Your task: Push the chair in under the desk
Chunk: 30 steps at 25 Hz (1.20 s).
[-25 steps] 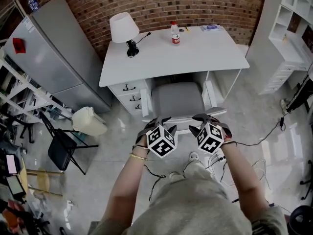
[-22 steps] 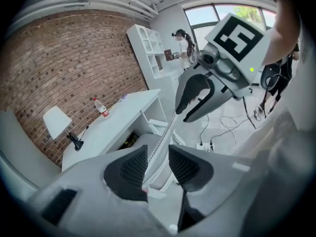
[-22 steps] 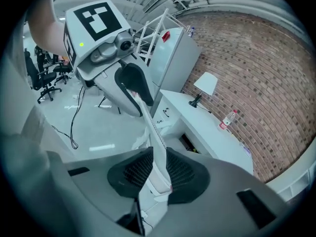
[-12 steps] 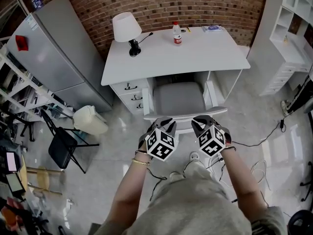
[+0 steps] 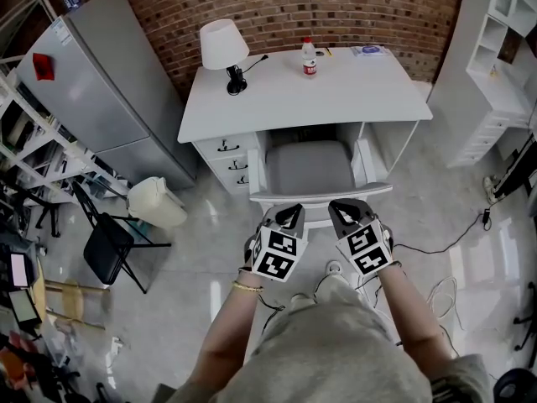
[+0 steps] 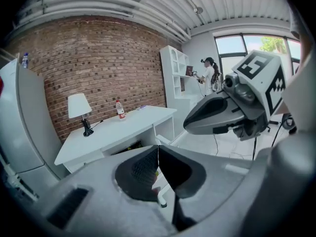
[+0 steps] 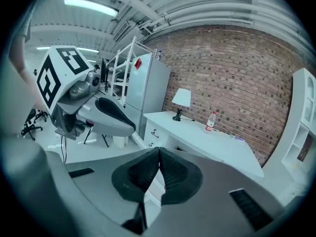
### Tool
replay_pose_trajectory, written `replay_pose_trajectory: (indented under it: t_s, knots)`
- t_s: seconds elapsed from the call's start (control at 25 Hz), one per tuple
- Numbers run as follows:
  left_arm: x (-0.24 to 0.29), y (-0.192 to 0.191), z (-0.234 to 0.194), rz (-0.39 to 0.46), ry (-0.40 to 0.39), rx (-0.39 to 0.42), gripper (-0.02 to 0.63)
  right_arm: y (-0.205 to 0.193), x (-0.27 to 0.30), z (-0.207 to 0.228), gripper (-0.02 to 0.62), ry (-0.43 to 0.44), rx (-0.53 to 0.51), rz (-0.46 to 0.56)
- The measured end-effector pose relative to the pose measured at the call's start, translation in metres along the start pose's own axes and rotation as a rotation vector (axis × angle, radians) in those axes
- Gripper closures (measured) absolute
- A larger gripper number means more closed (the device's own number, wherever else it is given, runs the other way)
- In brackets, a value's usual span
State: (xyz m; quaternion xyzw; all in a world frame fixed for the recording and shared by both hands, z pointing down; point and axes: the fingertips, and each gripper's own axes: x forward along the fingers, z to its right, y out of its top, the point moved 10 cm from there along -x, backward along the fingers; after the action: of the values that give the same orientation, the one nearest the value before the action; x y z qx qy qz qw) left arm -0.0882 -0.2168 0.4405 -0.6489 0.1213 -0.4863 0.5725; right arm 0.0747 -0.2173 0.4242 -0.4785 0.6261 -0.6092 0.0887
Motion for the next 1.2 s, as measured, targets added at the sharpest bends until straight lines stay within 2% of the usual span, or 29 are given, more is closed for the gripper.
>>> replay_pose_trajectory:
  t_s: [0.28,0.6,0.88,1.2]
  knots:
    - [-0.017,-0.002,0.003,0.075,0.039,-0.099,0.595,0.006,-0.013,-0.006,0.588,-0.002,0.145,0.091]
    - [-0.035,-0.003,0.006,0.183,0.071,-0.231,0.595,0.001,-0.02,-0.01,0.588,0.023,0.293,0.139]
    - [-0.051,-0.009,0.006,0.228,0.079,-0.288,0.595,0.005,-0.025,-0.021,0.588,0.049,0.326,0.168]
    - [-0.059,-0.017,0.009,0.222,0.069,-0.32,0.595,0.007,-0.03,-0.029,0.588,0.069,0.372,0.202]
